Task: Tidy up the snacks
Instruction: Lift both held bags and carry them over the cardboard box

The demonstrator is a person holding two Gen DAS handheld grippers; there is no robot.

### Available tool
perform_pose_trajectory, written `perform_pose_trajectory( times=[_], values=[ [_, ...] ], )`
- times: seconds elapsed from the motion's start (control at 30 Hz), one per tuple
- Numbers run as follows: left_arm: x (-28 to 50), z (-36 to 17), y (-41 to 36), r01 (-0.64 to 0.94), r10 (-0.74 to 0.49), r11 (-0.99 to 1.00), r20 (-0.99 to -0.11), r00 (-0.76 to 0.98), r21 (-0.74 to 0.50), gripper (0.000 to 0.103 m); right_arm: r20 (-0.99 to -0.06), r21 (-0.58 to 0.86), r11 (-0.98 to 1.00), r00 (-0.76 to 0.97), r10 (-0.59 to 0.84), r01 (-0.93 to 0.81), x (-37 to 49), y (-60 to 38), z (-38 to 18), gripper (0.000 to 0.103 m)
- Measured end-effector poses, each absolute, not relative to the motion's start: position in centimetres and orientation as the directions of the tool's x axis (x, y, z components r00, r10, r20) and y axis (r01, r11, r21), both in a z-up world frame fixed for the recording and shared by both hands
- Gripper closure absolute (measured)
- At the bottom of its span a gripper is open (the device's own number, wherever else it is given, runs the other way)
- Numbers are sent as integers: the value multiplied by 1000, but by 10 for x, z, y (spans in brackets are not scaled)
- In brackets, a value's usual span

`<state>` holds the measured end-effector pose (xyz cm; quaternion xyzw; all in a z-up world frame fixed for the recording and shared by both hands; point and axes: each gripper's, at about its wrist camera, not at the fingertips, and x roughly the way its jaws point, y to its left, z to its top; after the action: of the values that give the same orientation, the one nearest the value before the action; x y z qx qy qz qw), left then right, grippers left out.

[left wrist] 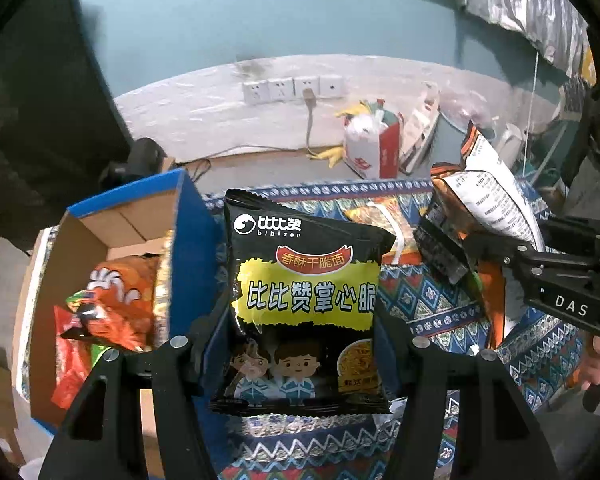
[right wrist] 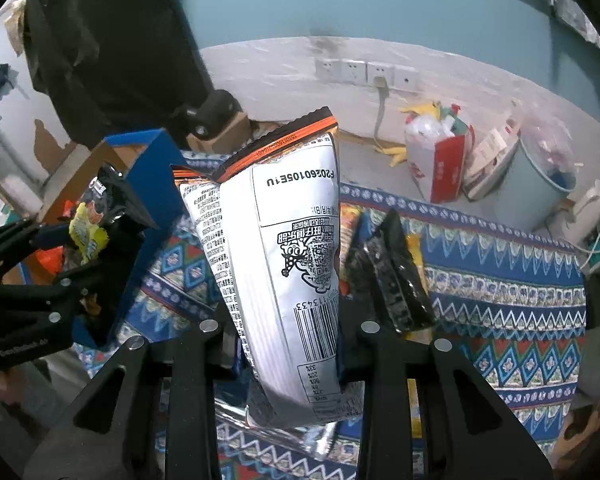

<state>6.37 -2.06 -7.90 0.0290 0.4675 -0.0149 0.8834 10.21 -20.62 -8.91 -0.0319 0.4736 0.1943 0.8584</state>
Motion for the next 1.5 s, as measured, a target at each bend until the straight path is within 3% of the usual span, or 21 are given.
perform_pose_trajectory(
  times=[0.5, 1.27, 1.37, 1.5],
  values=[
    [52, -66, 57, -89, 50, 996, -813, 580, -3, 40, -802, 150, 893, 476, 361, -425, 105, -148, -65, 73],
    [39, -109, 143, -251, 94, 967, -869, 485, -36, 39, -801, 188, 828, 406, 440, -528, 118, -38, -63, 73],
    [37, -112, 147, -265, 106, 964, -879, 465, -24, 24, -801, 195, 819, 395, 451, -540, 119, -23, -63, 73],
    [32, -106, 153, -275, 114, 961, -874, 472, -23, 22, -800, 205, 808, 381, 463, -553, 120, -5, -64, 73]
  ],
)
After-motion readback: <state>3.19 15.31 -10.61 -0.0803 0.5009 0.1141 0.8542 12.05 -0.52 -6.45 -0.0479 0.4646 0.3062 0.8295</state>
